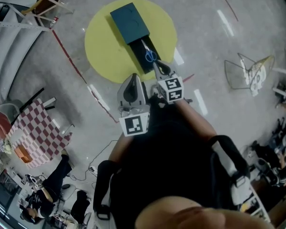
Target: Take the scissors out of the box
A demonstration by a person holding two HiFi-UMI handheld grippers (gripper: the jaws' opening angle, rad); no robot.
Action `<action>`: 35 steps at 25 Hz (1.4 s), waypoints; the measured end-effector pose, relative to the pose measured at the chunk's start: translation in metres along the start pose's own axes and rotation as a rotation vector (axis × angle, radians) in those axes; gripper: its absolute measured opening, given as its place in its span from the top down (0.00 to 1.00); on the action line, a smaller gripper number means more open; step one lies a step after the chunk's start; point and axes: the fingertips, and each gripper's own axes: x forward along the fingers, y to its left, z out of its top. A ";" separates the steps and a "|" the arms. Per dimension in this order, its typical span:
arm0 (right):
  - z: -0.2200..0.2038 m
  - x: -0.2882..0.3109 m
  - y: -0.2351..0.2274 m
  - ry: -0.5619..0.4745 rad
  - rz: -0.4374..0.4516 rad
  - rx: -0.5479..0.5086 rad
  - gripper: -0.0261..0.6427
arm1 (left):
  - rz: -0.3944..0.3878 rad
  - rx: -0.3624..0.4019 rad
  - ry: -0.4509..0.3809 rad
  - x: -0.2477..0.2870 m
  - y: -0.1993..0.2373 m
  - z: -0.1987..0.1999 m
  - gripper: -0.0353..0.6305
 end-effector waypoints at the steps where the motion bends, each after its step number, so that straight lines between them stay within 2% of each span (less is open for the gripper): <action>1: -0.003 0.007 -0.002 0.017 -0.004 -0.002 0.97 | 0.002 -0.003 0.004 0.005 0.003 -0.001 0.96; 10: -0.047 0.063 -0.023 0.176 -0.057 0.018 0.96 | 0.007 -0.020 0.045 0.032 0.028 -0.012 0.96; 16: -0.073 0.087 -0.038 0.281 -0.069 0.029 0.90 | 0.005 -0.035 0.075 0.050 0.031 -0.018 0.96; 27: -0.122 0.119 -0.044 0.487 -0.078 0.050 0.80 | 0.011 -0.048 0.108 0.068 0.050 -0.026 0.96; 35: -0.147 0.128 -0.052 0.597 -0.119 0.100 0.79 | 0.009 -0.060 0.138 0.078 0.058 -0.035 0.96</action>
